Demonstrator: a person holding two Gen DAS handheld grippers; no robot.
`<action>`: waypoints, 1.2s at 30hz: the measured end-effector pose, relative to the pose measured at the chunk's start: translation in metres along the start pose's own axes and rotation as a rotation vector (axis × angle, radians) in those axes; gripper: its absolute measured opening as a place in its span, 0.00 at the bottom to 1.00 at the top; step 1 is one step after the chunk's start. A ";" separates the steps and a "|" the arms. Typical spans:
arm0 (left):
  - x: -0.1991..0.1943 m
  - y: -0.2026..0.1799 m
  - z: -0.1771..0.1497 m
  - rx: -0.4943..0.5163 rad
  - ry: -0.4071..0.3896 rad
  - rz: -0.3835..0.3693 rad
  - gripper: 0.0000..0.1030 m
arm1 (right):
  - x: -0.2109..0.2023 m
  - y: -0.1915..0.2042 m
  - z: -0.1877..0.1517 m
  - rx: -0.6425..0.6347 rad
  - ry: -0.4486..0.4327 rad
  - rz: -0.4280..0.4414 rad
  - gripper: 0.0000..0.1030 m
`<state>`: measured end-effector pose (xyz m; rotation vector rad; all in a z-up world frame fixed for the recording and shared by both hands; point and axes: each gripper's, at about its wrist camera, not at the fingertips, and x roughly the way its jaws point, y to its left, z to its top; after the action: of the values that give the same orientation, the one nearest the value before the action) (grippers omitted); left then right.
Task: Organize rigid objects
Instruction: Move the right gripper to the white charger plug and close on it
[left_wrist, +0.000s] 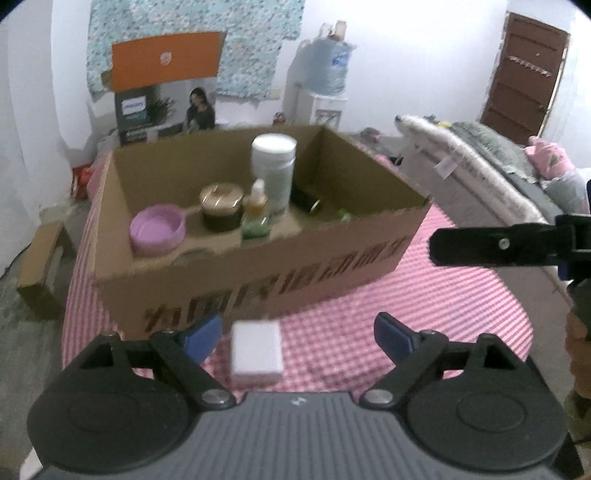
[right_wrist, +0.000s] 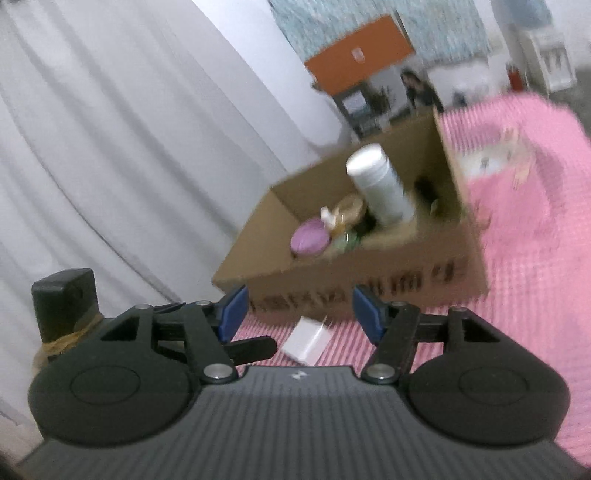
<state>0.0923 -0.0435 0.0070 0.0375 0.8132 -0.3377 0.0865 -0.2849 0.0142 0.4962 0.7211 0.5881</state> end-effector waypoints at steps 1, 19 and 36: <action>0.004 0.001 -0.004 0.000 0.006 0.012 0.88 | 0.010 -0.001 -0.005 0.019 0.021 -0.001 0.60; 0.063 0.027 -0.027 -0.056 0.109 0.047 0.48 | 0.152 -0.015 -0.036 0.177 0.270 0.001 0.40; 0.066 -0.023 -0.029 0.006 0.130 0.010 0.46 | 0.111 -0.035 -0.052 0.207 0.257 -0.028 0.36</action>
<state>0.1070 -0.0790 -0.0586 0.0692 0.9408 -0.3309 0.1273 -0.2274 -0.0920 0.6072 1.0386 0.5589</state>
